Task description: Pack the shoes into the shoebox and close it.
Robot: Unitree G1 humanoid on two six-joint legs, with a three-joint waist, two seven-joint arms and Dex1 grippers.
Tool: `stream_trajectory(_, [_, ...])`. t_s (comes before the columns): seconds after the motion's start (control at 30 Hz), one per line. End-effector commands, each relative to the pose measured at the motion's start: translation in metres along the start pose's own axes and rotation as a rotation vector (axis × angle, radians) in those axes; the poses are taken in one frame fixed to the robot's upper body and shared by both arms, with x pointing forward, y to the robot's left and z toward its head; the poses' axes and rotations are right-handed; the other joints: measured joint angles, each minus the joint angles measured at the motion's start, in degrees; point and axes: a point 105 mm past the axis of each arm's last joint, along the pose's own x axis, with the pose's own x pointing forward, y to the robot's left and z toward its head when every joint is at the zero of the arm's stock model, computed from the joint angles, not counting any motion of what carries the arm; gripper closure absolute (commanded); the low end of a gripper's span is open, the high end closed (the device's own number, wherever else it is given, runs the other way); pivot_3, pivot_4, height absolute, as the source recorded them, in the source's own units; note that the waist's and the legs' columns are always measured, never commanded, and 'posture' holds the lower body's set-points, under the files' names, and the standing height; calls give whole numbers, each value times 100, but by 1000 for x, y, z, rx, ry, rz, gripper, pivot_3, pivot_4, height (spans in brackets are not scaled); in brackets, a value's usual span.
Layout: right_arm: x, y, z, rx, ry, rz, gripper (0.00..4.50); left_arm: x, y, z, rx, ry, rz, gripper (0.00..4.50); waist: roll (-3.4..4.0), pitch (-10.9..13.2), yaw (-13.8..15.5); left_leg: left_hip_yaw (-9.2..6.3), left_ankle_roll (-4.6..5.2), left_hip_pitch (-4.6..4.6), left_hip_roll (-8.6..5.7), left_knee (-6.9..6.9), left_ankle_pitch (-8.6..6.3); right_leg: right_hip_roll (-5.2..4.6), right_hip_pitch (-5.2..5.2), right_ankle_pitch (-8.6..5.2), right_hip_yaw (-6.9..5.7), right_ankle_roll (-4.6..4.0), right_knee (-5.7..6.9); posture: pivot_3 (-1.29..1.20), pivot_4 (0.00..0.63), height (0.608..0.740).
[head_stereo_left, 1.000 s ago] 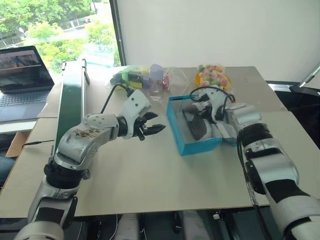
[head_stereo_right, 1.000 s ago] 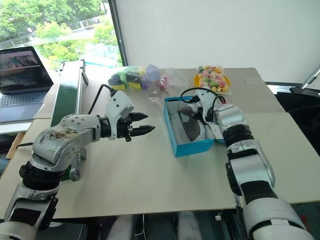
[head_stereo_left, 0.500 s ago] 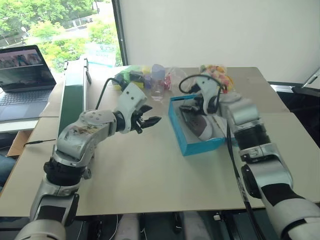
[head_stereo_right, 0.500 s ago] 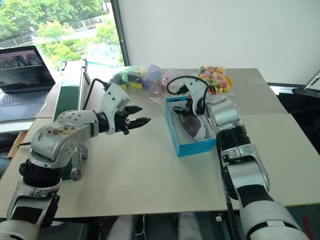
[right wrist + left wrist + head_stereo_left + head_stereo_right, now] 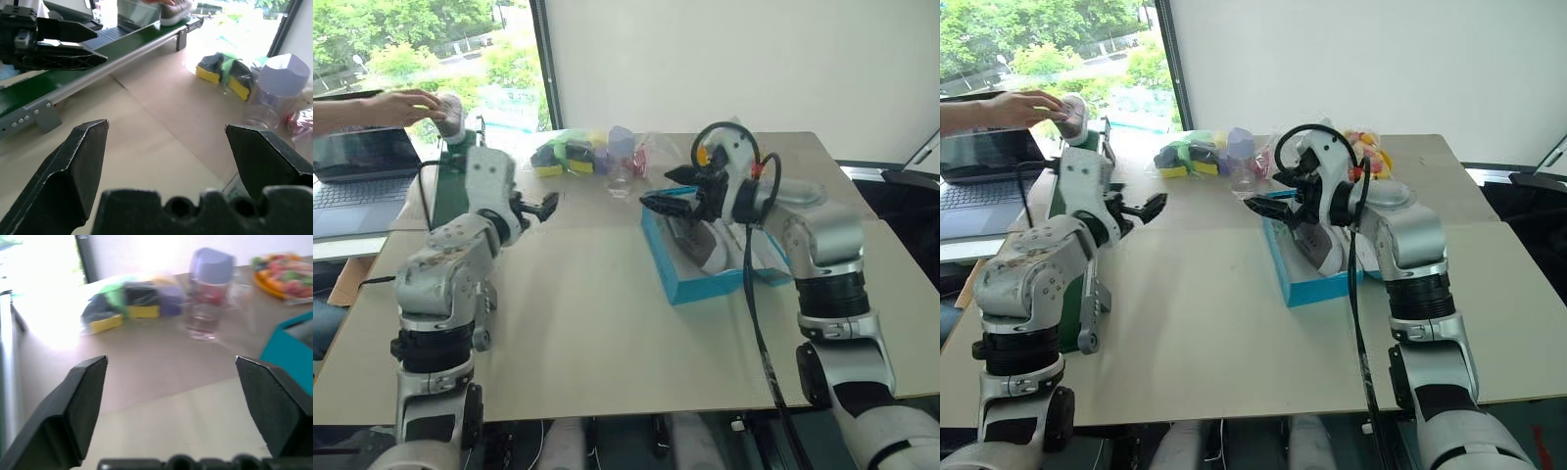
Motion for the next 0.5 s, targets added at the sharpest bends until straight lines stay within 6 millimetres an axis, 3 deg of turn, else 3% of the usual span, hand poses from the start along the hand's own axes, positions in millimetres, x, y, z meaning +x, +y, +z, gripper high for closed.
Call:
stream_trajectory(0.03, [9, 10, 12, -58, -69, 46, 0, -12, 29, 9, 5, -74, 164, 65, 0, 0, 1, 0, 0, 0, 0, 0, 0, 0, -1, 0, -1, 1, 0, 0, 150, 738])
stream_trajectory(0.17, [27, 18, 9, -77, -107, 67, 0, -22, 57, 1, 9, -91, 316, 65, 0, 0, 20, 1, -1, -2, 0, 0, -1, -3, -1, -2, -2, -4, -1, 0, 150, 738])
stream_trajectory(0.5, [47, 39, -14, -74, -84, 159, 0, -23, 74, -38, -4, -49, 388, 65, -2, -1, 36, 9, -3, -9, 0, -2, -2, -19, -8, -1, -11, -5, -3, 0, 150, 738])
